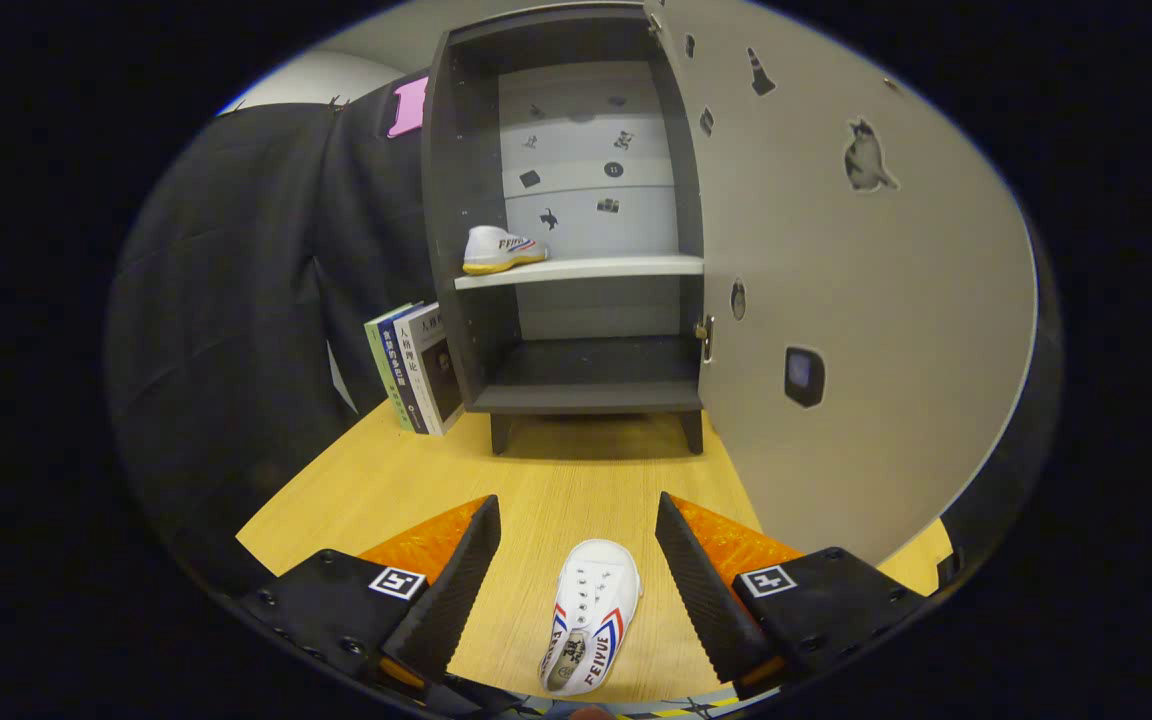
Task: Open the shoe cabinet door, grab the shoes and put them into the shoe cabinet, then close the shoe cabinet door.
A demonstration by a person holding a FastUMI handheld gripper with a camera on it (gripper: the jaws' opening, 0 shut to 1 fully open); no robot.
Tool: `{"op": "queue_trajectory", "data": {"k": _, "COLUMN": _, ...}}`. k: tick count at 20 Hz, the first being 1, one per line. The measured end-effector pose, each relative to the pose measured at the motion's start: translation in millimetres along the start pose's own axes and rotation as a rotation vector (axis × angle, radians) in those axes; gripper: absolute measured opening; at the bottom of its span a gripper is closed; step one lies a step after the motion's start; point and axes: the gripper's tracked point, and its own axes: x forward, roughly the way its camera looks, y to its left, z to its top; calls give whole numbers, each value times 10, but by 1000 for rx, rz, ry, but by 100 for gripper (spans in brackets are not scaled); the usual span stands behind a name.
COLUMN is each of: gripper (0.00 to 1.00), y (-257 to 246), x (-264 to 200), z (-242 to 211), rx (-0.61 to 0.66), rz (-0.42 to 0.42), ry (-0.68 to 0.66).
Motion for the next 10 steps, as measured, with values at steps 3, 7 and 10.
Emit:
{"op": "queue_trajectory", "data": {"k": 3, "gripper": 98, "y": 88, "x": 177, "z": -286, "rx": 3, "rz": 10, "ry": 73}}
{"op": "queue_trajectory", "data": {"k": 7, "gripper": 98, "y": 167, "x": 406, "z": -639, "rx": -13, "rz": 15, "ry": 165}}
{"op": "queue_trajectory", "data": {"k": 10, "gripper": 99, "y": 173, "x": 562, "z": -882, "rx": 0, "rz": 9, "ry": 237}}
